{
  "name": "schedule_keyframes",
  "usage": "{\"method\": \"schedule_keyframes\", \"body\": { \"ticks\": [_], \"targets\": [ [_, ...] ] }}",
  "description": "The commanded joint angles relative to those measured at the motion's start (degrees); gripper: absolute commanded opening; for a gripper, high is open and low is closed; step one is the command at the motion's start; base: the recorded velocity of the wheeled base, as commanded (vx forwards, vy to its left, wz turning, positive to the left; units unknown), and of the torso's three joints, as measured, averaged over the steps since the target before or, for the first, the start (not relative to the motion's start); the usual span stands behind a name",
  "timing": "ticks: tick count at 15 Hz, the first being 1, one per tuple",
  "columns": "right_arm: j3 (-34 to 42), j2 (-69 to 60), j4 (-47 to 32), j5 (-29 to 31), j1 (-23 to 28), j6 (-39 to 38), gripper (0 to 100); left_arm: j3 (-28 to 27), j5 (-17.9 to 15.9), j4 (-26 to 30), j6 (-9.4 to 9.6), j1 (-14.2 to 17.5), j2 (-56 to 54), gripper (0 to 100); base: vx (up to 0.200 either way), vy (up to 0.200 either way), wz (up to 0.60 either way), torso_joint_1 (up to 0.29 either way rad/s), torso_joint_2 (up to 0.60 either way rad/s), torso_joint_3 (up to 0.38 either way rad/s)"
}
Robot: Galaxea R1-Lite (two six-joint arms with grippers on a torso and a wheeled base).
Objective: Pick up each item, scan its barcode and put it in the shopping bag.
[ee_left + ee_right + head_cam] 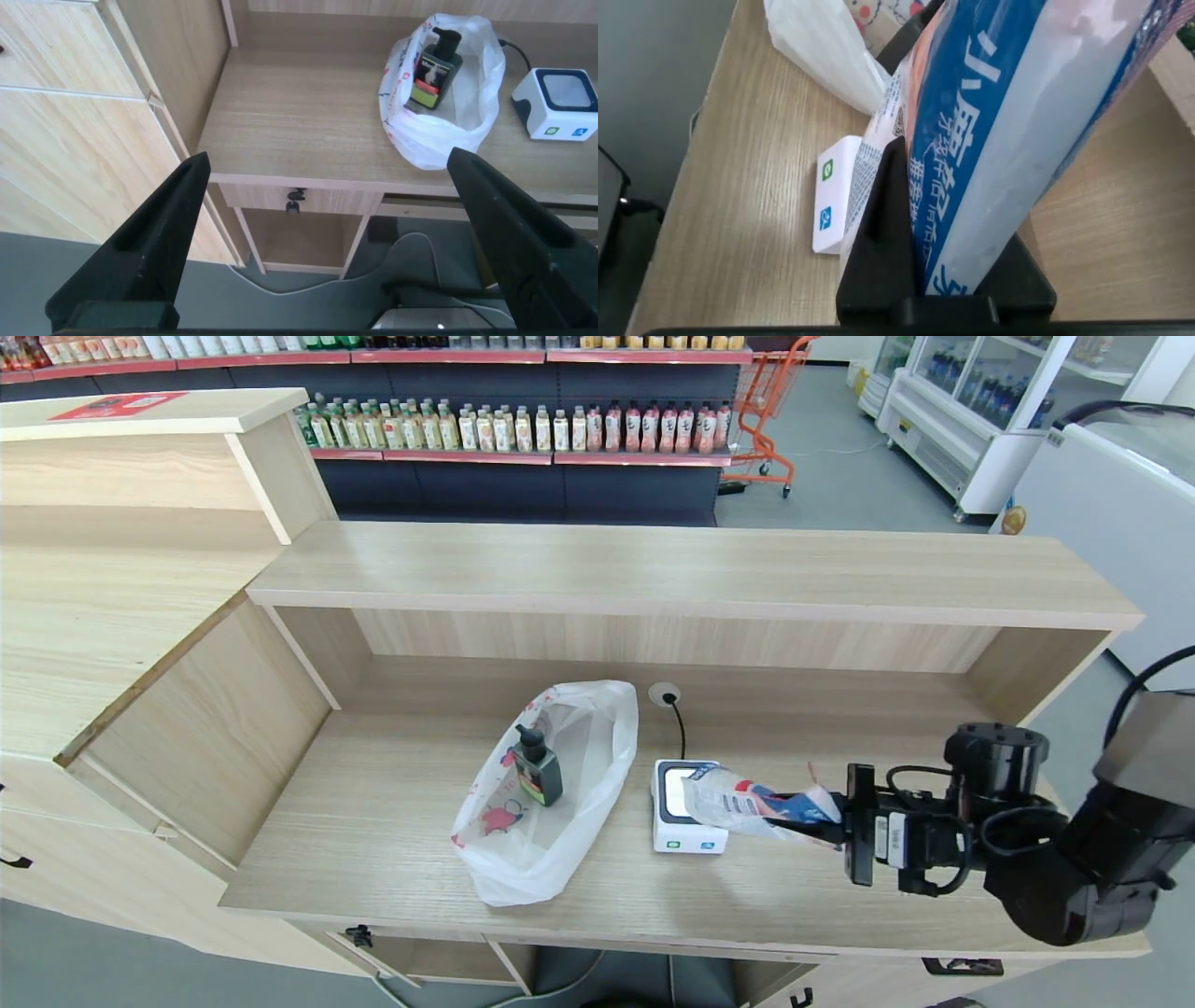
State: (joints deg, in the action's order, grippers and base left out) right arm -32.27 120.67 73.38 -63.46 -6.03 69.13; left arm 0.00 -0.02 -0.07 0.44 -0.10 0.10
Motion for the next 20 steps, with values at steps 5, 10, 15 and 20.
{"method": "schedule_keyframes", "body": {
  "ticks": [5,10,15,20],
  "targets": [
    [11.35,-23.91,-4.73,7.04,4.28,-36.79,0,0.0,0.02,-0.01,0.0,0.01,-0.01,100,0.0,0.0,0.0,0.0,0.0,0.0],
    [4.67,-24.79,-12.73,36.31,-1.0,-63.07,0,0.0,0.02,-0.01,0.0,0.01,-0.01,100,0.0,0.0,0.0,0.0,0.0,0.0],
    [2.74,-29.36,-25.83,38.15,-3.81,-71.59,0,0.0,0.02,-0.01,0.0,0.01,-0.01,100,0.0,0.0,0.0,0.0,0.0,0.0],
    [2.74,-29.8,-25.91,38.24,-3.72,-72.82,0,0.0,0.02,-0.01,-0.09,0.01,-0.01,100,0.0,0.04,0.0,0.0,0.0,0.001]
  ]
}}
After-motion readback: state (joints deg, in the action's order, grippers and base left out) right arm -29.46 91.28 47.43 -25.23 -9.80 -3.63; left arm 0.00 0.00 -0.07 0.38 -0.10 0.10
